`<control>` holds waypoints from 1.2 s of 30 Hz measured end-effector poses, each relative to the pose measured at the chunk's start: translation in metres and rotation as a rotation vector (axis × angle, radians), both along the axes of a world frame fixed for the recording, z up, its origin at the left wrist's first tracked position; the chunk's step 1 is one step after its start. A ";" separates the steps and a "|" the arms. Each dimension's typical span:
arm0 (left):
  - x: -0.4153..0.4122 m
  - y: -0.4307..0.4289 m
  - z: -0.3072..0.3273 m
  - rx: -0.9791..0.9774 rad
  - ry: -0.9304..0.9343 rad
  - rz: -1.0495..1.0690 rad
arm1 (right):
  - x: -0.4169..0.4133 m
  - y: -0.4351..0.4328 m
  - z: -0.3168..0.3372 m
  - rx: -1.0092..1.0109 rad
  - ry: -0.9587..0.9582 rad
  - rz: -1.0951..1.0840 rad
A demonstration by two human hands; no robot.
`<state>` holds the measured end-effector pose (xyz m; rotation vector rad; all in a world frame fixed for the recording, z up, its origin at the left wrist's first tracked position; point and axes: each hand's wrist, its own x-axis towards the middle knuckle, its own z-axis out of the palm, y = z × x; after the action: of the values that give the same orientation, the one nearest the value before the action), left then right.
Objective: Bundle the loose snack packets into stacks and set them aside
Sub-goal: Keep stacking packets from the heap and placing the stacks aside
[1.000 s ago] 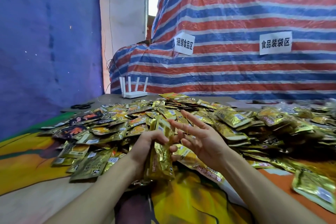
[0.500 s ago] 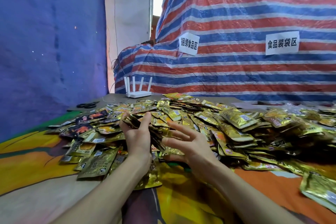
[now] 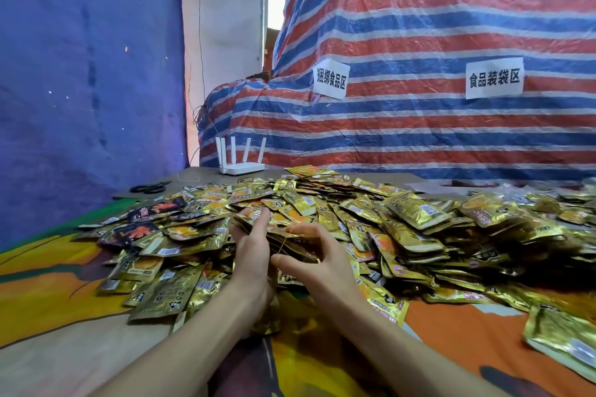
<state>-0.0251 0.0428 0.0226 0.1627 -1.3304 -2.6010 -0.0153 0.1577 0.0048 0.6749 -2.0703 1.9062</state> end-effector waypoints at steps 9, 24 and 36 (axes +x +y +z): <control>0.003 0.005 -0.002 0.029 -0.016 -0.117 | -0.007 0.008 0.009 -0.166 -0.147 0.068; 0.001 0.016 -0.011 -0.164 -0.046 -0.306 | 0.006 0.039 0.044 0.518 0.084 -0.068; 0.010 0.018 -0.012 -0.416 0.211 -0.240 | -0.065 0.179 0.122 0.814 -0.009 -0.912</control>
<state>-0.0151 0.0610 0.0110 -0.3475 -1.8601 -2.3622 -0.0799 0.3367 0.1269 -0.1868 -2.4838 0.5655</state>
